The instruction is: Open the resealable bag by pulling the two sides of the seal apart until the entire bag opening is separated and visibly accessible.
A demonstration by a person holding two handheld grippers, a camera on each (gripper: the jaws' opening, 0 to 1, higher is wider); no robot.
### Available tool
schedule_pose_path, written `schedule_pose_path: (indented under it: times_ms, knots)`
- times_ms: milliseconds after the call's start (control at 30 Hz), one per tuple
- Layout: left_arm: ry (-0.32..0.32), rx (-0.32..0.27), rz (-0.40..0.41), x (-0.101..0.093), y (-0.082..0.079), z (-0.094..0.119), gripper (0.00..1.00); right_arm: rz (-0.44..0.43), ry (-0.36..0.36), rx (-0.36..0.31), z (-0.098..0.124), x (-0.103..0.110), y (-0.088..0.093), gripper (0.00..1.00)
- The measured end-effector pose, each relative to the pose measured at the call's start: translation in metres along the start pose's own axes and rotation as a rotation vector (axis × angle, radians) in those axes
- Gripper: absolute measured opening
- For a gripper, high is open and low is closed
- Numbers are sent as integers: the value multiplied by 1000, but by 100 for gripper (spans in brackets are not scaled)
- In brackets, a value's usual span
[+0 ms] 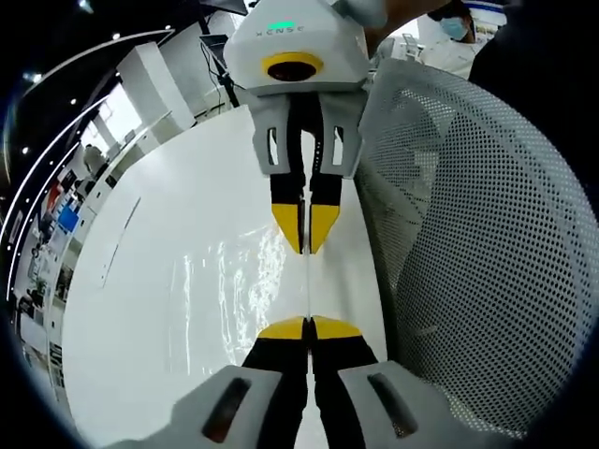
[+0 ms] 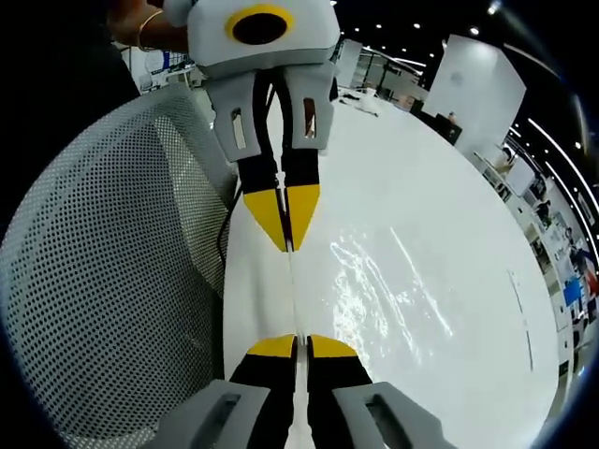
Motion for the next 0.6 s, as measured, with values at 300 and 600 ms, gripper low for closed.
schedule_pose_path:
  times_ms: [300,600]
  knots:
    - [-6,-2,16,-1,2,1,0,-11,2,4,1,-2,4,0]
    - [0,-3,27,-1,3,1,0,-24,4,20,4,-4,13,0]
Point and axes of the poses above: the point that each gripper's makers call its tool centre point, and the gripper's own axes: z roughly backward along the fingers, x roughly to its left, y roughly out of its underside, the point moved 6 cm from there along z, roughly backward along the fingers, and after that the axes turned 7 degrees about -z, right-handed, at the moved point
